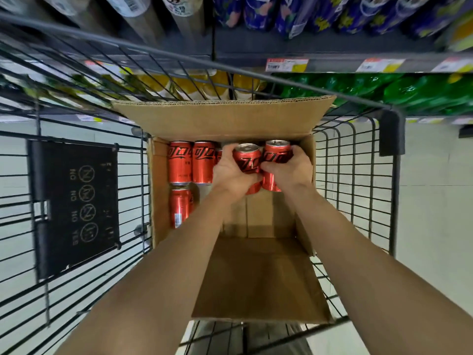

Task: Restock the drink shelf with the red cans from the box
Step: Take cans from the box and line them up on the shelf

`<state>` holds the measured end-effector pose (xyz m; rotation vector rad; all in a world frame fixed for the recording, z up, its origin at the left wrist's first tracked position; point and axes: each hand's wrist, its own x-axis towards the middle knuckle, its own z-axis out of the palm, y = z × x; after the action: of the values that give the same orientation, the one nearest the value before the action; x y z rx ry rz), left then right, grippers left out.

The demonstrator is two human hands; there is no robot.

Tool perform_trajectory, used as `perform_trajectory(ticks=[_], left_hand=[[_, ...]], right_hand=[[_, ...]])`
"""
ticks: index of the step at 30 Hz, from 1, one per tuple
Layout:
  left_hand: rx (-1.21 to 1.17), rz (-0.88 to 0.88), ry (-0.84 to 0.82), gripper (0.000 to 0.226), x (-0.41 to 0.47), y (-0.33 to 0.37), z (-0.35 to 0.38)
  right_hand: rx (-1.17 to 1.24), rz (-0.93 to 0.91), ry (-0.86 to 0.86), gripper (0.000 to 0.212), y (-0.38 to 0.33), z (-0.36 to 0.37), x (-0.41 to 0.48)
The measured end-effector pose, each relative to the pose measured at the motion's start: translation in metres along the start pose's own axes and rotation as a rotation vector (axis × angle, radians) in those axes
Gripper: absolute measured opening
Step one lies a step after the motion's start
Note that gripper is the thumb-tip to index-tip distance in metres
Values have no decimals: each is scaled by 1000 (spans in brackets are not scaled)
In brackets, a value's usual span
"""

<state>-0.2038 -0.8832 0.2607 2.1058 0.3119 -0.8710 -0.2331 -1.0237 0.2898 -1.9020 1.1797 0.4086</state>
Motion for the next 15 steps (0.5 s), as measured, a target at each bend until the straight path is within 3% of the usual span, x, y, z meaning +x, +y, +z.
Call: perform_trajectory(ticks=[5, 15], left_hand=[[-67, 42, -24, 88, -46, 16, -48], [-45, 338, 41, 90, -152, 76, -124]], right_hand=[[82, -63, 14, 72, -19, -21, -47], [206, -260, -16, 75, -73, -106, -149]])
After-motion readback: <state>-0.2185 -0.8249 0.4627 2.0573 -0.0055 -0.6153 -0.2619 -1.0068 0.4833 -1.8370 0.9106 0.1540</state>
